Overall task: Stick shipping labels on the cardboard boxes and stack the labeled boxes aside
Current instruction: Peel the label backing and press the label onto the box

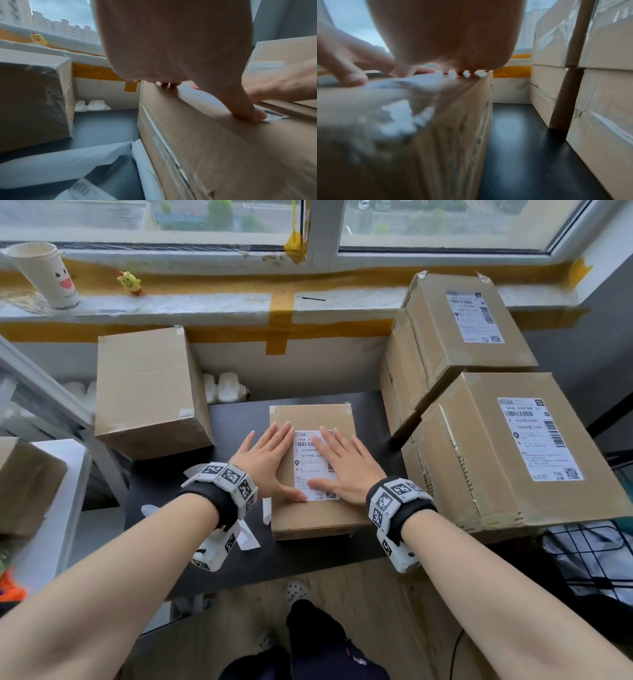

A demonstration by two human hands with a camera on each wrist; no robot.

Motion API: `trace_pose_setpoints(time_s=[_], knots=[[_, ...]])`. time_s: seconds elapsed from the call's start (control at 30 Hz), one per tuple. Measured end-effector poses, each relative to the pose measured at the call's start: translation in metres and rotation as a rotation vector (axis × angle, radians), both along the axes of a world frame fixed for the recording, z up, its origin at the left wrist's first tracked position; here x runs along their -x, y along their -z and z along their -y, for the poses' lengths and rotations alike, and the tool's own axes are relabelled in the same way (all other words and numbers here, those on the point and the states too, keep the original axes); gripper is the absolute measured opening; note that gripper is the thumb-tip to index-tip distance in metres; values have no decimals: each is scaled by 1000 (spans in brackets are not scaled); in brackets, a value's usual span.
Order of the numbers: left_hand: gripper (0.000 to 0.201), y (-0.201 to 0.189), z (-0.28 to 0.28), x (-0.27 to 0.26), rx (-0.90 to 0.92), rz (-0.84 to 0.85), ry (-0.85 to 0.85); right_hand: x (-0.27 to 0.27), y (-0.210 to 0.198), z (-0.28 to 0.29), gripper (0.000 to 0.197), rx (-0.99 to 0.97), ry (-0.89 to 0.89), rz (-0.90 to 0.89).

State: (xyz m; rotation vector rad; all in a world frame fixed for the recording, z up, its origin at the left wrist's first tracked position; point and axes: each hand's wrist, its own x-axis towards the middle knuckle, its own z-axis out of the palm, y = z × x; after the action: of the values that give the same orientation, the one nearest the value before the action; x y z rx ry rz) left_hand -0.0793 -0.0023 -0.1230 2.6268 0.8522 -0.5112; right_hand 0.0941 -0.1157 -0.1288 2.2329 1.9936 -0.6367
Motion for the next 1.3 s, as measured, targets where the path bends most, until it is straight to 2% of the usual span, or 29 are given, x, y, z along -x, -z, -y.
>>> trace_pose_setpoints(time_s=[0.17, 0.3, 0.4, 0.47, 0.53, 0.57, 0.63, 0.67, 0.8, 0.97, 1.1, 1.3], knots=[[119, 1, 7, 15, -5, 23, -119, -4, 5, 26, 93, -24, 54, -23], [111, -3, 16, 32, 63, 37, -221, -4, 2, 48, 91, -53, 305, -111], [93, -5, 27, 40, 225, 100, -347, 6, -1, 65, 84, -86, 600, -366], [81, 0, 34, 43, 332, 165, -441, 15, 1, 76, 76, -108, 734, -529], [83, 15, 39, 44, 414, 227, -543, 24, 4, 86, 70, -153, 812, -638], [77, 18, 44, 44, 478, 267, -595, 28, 4, 90, 67, -179, 842, -697], [46, 14, 57, 44, 609, 348, -670, 35, 3, 97, 58, -217, 872, -783], [40, 16, 62, 43, 641, 388, -698, 37, 2, 100, 55, -231, 881, -805], [45, 20, 70, 40, 743, 471, -751, 41, -3, 102, 52, -271, 896, -837], [53, 4, 53, 24, 906, 591, -891, 25, -18, 84, 54, -320, 894, -854], [61, -13, 29, 0, 934, 669, -891, 0, -28, 55, 56, -364, 910, -882], [66, -18, -4, -38, 986, 711, -918, -39, -26, 4, 62, -391, 922, -853]])
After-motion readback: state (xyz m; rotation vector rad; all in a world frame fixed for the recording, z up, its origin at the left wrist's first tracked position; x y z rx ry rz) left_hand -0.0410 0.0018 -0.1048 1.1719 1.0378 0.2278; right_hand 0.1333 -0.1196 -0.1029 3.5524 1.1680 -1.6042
